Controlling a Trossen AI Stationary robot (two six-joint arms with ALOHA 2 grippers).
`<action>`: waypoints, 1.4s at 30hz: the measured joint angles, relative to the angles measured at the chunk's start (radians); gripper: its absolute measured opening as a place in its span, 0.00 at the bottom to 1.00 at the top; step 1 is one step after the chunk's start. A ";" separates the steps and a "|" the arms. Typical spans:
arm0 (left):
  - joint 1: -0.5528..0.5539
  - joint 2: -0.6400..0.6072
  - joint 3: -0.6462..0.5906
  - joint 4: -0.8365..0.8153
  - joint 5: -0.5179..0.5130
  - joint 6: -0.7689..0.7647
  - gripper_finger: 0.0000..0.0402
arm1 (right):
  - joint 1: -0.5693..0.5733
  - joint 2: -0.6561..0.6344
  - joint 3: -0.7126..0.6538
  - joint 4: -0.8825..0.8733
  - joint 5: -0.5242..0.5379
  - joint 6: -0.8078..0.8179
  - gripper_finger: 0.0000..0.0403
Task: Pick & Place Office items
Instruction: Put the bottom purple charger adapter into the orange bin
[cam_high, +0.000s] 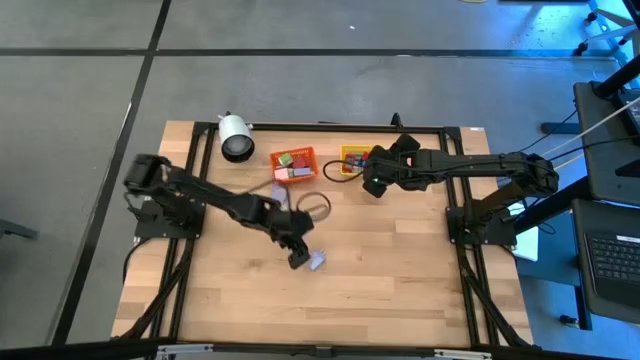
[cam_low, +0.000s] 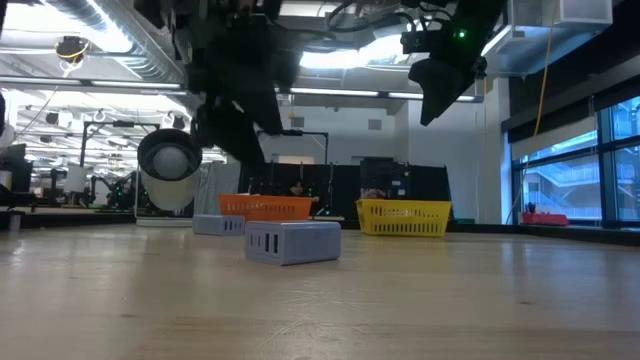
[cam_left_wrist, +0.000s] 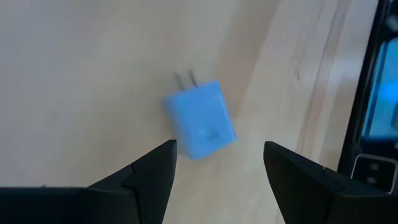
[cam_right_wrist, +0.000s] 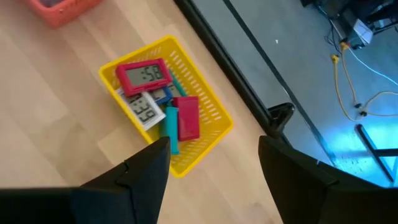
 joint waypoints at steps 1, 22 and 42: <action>-0.009 0.028 0.021 -0.007 0.005 0.000 0.59 | -0.001 0.000 0.000 0.000 0.000 0.000 0.61; -0.039 0.318 0.297 -0.268 -0.071 0.025 0.59 | 0.034 0.000 0.000 0.001 -0.011 -0.026 0.61; -0.024 0.328 0.360 -0.266 -0.029 -0.082 0.59 | 0.099 0.000 0.000 0.000 0.005 -0.028 0.61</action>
